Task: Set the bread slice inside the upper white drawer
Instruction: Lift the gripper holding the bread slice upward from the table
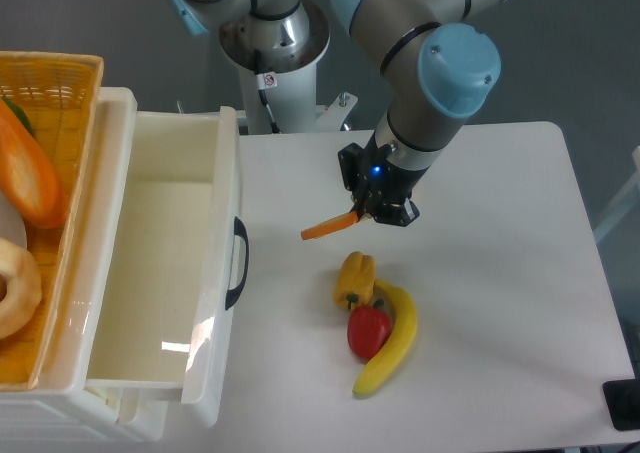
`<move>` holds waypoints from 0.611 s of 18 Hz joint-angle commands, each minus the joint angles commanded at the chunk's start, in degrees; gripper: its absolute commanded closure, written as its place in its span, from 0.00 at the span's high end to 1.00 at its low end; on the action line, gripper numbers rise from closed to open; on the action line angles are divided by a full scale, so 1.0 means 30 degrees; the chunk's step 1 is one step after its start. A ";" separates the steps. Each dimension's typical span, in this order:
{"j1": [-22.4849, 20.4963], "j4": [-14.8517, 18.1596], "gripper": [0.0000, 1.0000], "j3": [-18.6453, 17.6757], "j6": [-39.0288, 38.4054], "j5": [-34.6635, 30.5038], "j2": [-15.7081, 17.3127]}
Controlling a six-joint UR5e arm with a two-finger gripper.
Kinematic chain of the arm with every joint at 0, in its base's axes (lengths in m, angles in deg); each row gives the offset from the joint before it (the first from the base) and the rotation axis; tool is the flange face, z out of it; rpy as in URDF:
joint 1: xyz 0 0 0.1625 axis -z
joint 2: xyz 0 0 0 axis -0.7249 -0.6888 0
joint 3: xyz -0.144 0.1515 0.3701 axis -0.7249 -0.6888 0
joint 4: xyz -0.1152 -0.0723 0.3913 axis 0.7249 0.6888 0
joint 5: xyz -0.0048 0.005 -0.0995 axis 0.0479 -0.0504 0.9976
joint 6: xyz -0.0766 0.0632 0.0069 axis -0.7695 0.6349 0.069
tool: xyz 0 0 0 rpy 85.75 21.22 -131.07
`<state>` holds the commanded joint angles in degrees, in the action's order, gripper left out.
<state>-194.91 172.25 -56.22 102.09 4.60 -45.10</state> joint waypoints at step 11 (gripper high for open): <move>-0.0322 -0.0030 0.00 0.0351 -0.0758 0.0117 0.0527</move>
<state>-195.88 172.16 -55.17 99.82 4.95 -43.52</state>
